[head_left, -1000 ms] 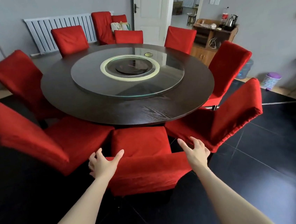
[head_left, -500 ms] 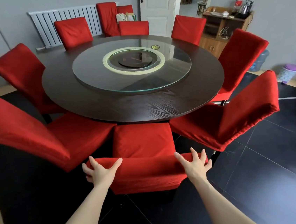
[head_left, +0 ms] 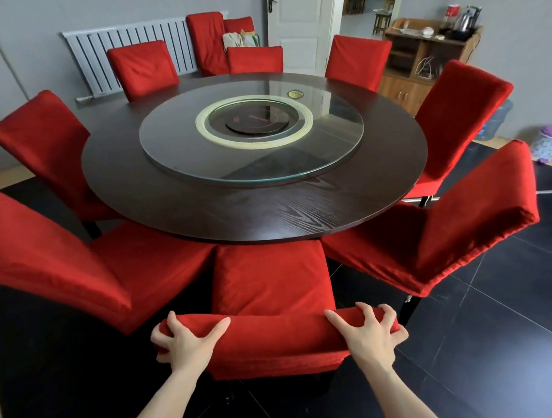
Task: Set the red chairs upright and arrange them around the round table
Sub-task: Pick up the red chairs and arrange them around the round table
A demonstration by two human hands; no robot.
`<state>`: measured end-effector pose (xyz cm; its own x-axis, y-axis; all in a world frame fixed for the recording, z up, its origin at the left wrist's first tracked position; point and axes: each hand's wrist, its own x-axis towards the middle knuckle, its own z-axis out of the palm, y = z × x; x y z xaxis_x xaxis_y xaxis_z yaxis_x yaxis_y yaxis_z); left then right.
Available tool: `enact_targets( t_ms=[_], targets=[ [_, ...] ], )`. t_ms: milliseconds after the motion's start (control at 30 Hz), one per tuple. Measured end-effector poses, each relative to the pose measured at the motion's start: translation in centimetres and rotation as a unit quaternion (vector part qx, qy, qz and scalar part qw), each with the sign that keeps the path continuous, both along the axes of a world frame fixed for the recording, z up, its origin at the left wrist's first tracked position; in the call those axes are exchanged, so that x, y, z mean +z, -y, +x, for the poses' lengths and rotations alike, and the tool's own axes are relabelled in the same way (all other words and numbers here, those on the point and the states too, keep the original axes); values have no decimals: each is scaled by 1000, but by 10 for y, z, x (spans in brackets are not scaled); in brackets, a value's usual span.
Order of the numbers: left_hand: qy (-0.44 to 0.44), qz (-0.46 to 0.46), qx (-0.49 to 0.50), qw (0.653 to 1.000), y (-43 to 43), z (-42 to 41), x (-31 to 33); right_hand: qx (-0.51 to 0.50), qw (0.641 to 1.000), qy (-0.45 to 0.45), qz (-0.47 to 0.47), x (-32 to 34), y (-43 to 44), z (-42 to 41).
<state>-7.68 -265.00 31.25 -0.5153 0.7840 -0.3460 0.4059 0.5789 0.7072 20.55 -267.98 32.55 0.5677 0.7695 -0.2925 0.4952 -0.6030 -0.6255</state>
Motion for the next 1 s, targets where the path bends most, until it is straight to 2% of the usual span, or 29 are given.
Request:
enact_targets(
  t_ms=[267, 633, 1000],
  targets=[
    [-18, 9, -19, 1000, 1, -3, 2, 3, 999, 49, -7, -1, 11, -3],
    [-10, 19, -12, 1000, -1, 3, 4, 1, 1000, 2, 21, -13, 7, 4],
    [13, 50, 4, 999, 3, 12, 0, -12, 999, 15, 34, -17, -2, 12]
  ],
)
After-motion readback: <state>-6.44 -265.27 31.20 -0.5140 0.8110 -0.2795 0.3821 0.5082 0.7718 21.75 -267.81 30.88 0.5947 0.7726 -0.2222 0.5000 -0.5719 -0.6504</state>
